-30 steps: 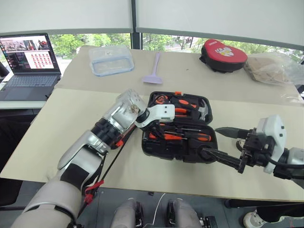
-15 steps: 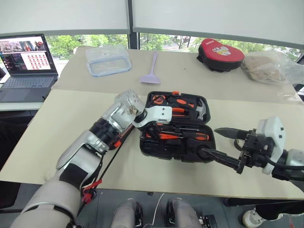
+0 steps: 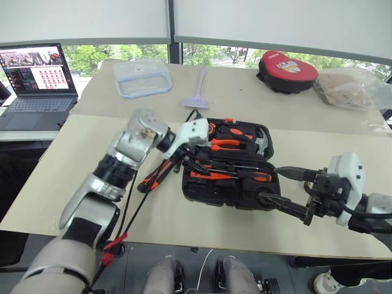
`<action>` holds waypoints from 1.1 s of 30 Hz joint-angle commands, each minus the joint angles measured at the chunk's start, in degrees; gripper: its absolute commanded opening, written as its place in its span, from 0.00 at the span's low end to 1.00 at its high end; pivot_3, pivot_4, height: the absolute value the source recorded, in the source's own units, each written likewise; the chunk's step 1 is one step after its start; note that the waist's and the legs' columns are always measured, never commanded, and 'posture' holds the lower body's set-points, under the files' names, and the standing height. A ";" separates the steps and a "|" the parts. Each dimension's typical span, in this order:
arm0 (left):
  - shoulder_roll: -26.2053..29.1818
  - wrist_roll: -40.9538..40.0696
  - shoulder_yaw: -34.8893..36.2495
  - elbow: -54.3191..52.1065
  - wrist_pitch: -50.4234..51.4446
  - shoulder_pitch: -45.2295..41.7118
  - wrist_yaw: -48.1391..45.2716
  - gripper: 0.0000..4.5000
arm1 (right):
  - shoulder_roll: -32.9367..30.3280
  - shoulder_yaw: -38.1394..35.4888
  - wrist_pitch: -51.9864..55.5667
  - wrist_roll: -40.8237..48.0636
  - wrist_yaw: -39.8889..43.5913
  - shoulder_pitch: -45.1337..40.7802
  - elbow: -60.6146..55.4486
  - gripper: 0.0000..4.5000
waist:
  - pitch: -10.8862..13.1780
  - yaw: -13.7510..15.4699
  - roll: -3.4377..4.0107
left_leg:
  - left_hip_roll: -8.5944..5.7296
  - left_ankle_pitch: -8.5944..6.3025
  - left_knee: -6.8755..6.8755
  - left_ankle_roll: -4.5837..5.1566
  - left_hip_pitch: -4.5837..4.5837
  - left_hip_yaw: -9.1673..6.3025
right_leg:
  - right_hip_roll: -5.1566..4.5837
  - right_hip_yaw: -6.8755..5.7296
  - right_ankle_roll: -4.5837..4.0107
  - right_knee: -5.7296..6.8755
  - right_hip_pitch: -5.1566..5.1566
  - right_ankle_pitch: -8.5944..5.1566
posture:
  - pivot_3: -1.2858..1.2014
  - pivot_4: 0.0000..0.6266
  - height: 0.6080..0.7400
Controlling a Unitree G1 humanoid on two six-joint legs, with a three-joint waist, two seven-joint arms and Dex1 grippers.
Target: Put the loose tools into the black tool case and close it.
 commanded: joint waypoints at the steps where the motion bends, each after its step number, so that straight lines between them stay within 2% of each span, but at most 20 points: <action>1: -3.79 -2.90 4.20 1.55 -2.99 0.22 4.98 0.01 | -0.20 -0.14 -1.44 0.12 -0.08 -1.58 0.23 1.00 | 0.01 0.03 -0.01 | -0.01 0.00 0.01 0.00 -0.01 0.00 | 0.00 0.00 0.00 0.01 0.00 0.00 | 0.52 0.24 0.93; 17: -5.84 3.36 -0.11 9.95 -11.77 2.97 10.84 0.01 | -0.89 -0.68 -0.10 1.65 0.15 -2.75 1.14 1.00 | -0.01 0.09 -0.01 | 0.00 0.00 0.01 0.00 0.04 -0.01 | -0.01 -0.02 -0.01 0.00 0.04 0.01 | 0.52 0.24 0.93; 24: -5.64 4.54 -1.00 12.21 -14.52 3.67 10.36 0.01 | -0.64 -0.25 0.12 2.25 -0.49 -2.76 0.57 1.00 | -0.04 0.02 -0.02 | 0.03 -0.03 -0.03 0.03 0.31 -0.03 | -0.04 0.00 -0.01 -0.04 0.27 0.01 | 0.52 0.24 0.93; 28: -3.36 2.44 0.67 7.29 -13.01 5.73 8.70 0.01 | -0.65 -0.73 -0.20 1.49 -0.57 -2.04 0.87 1.00 | -0.04 -0.17 -0.01 | 0.04 -0.03 -0.03 0.03 0.32 -0.03 | -0.03 0.01 -0.02 -0.04 0.27 0.01 | 0.52 0.24 0.93; 32: 0.87 -5.14 7.79 -3.40 -5.10 6.19 6.99 0.01 | -1.16 -5.16 -0.65 -1.22 -0.31 1.64 3.08 1.00 | -0.04 -0.30 -0.01 | 0.08 -0.02 -0.06 0.02 0.33 -0.04 | -0.02 0.02 -0.03 -0.02 0.24 0.01 | 0.52 0.24 0.93; 33: 2.40 -7.90 9.84 -6.60 -2.01 6.20 6.13 0.06 | -1.45 -6.95 -0.92 -2.22 0.56 3.62 3.95 1.00 | -0.04 -0.29 -0.01 | 0.09 -0.02 -0.06 0.02 0.28 -0.04 | -0.02 0.00 -0.03 -0.02 0.21 0.01 | 0.52 0.24 0.93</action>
